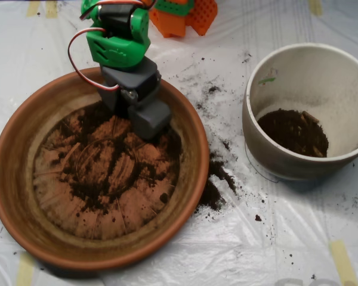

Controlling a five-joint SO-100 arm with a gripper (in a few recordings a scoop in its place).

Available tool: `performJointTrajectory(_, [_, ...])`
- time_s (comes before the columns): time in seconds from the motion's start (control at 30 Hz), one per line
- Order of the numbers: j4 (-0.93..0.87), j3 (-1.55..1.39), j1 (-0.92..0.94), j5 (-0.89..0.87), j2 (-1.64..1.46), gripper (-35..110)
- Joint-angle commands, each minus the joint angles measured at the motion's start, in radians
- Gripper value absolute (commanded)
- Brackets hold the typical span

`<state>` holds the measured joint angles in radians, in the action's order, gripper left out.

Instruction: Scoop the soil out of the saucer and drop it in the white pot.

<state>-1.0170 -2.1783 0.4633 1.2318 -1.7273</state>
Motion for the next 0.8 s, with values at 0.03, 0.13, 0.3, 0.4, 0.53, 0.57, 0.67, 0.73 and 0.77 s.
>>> performJointTrajectory(0.03, [-0.029,-0.009,0.014,0.035,-0.031,0])
performJointTrajectory(0.13, [-0.048,0.003,0.015,0.043,-0.032,0])
performJointTrajectory(0.3, [-0.115,0.091,-0.009,-0.038,-0.037,0])
performJointTrajectory(0.4, [-0.179,0.193,-0.049,-0.16,-0.018,0])
performJointTrajectory(0.53, [-0.215,0.316,-0.104,-0.387,-0.008,0])
performJointTrajectory(0.57, [-0.229,0.354,-0.117,-0.451,-0.006,0])
performJointTrajectory(0.67, [-0.287,0.476,-0.158,-0.614,0.005,0])
performJointTrajectory(0.73, [-0.325,0.541,-0.198,-0.687,-0.014,-1])
performJointTrajectory(0.77, [-0.351,0.578,-0.221,-0.718,-0.025,-1])
